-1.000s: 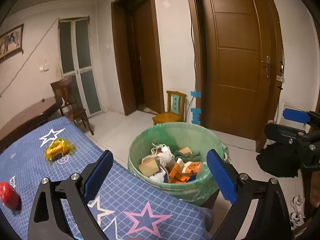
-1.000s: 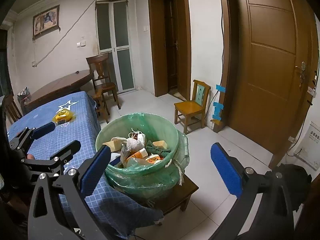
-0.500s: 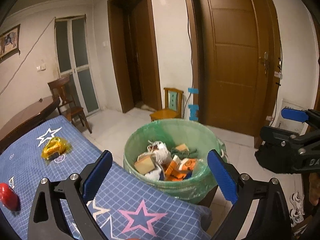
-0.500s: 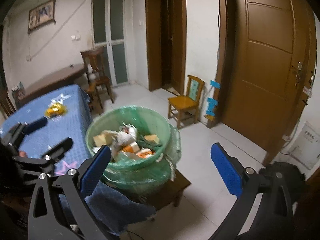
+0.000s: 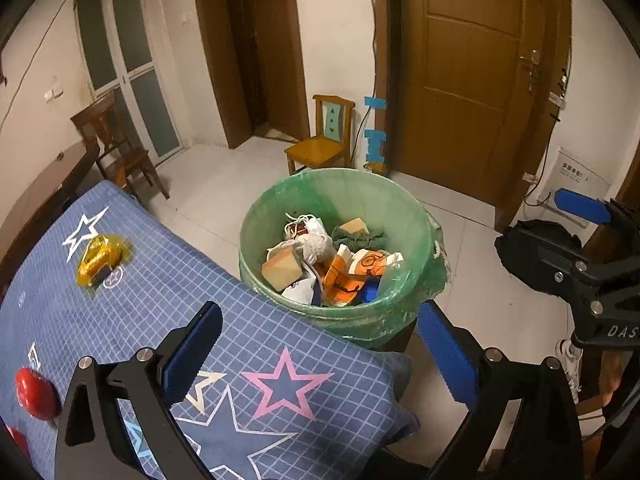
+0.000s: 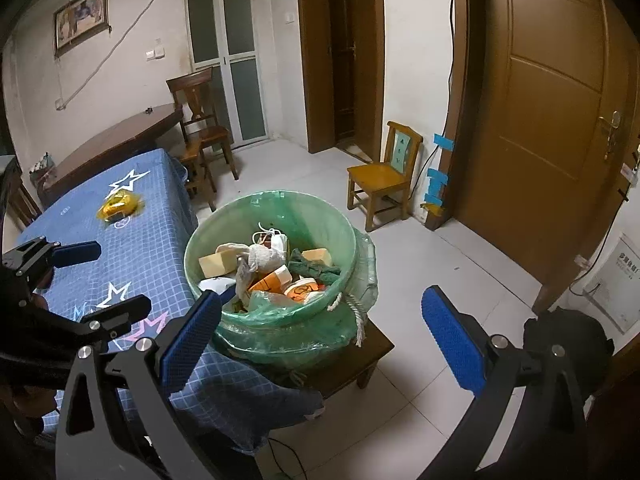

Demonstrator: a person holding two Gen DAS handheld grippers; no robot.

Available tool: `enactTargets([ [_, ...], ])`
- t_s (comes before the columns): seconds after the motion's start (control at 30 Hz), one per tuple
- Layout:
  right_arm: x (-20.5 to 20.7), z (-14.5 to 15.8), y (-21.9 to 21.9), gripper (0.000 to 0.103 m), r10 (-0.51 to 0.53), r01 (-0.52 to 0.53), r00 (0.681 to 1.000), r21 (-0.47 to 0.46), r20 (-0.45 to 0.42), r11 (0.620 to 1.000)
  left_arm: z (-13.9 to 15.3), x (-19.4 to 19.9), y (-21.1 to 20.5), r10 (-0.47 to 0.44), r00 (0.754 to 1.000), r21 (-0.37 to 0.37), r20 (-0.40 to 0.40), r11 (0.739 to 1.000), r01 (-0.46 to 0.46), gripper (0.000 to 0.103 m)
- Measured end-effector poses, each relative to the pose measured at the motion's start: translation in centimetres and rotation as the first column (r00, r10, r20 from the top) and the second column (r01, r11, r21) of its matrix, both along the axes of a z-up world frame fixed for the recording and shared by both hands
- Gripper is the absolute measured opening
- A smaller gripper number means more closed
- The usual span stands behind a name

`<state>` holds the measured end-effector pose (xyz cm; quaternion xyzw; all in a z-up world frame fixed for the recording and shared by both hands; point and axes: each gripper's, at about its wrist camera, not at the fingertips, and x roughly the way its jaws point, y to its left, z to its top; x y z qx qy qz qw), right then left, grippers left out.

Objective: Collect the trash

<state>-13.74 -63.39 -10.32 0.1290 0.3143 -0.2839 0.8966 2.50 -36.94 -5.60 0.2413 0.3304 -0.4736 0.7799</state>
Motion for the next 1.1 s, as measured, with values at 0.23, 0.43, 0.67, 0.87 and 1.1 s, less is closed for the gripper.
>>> enactTargets([
  [0.23, -0.2, -0.4, -0.4, 0.097, -0.010, 0.010, 1.000, 0.010, -0.003, 1.000, -0.3, 0.2, -0.2, -0.002, 1.000, 0.014, -0.020, 1.000, 0.003, 0.098],
  [0.43, -0.1, -0.6, -0.5, 0.097, -0.001, 0.001, 1.000, 0.009, 0.001, 1.000, -0.5, -0.7, -0.3, -0.037, 0.998, -0.006, 0.044, 0.999, 0.037, 0.098],
  [0.67, -0.3, -0.6, -0.8, 0.097, -0.027, 0.027, 1.000, -0.008, -0.004, 1.000, -0.9, 0.0, 0.1, -0.011, 1.000, -0.010, 0.027, 1.000, 0.011, 0.087],
  [0.87, 0.5, -1.0, -0.8, 0.097, -0.013, 0.013, 1.000, 0.004, -0.023, 1.000, -1.0, 0.8, 1.1, 0.063, 0.997, -0.016, 0.046, 0.998, -0.062, 0.087],
  [1.1, 1.1, -1.1, -0.4, 0.097, 0.002, -0.003, 0.999, -0.011, -0.042, 1.000, -1.1, 2.0, 1.4, 0.105, 0.994, -0.003, 0.014, 0.994, -0.105, 0.092],
])
